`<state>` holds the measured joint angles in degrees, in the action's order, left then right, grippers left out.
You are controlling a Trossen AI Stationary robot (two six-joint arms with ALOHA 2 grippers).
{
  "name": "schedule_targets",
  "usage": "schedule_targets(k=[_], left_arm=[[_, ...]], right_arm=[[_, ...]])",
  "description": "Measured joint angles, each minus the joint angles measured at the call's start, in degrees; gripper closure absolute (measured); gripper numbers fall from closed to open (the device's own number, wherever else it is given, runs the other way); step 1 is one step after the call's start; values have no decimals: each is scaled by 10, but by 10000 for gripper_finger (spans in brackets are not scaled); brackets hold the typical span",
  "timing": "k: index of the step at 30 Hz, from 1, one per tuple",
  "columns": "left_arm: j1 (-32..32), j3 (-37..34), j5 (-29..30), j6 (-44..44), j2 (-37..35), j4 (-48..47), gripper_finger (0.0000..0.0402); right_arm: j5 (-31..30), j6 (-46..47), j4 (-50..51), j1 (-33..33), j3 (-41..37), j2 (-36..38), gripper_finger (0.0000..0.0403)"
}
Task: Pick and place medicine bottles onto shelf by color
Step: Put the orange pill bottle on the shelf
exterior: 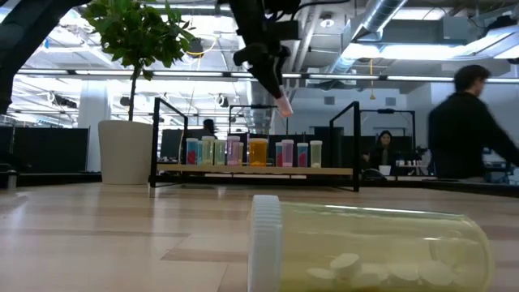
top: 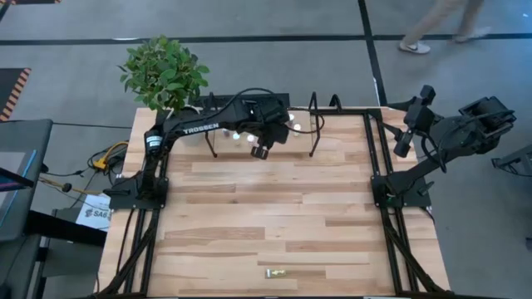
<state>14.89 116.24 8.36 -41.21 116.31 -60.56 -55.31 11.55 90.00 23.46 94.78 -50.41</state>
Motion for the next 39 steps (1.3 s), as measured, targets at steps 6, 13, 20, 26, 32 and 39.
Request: schedule_targets(k=[6,13,20,26,32,39], left_arm=[[-11,-6,-3,15,0,-1,303],[-4,-9,-2,42,13,8,303],[4,-6,10,79,52,-3,303],[18,-5,21,94,61,-37,303],[44,-5,-9,98,66,-61,303],[65,-5,-42,97,67,-88,303]], right_arm=[[0,0,0,0,0,0,143],[0,0,0,0,0,0,143],[0,0,0,0,0,-1,143],[0,0,0,0,0,-2,143],[0,0,0,0,0,-2,143],[0,0,0,0,0,-2,143]])
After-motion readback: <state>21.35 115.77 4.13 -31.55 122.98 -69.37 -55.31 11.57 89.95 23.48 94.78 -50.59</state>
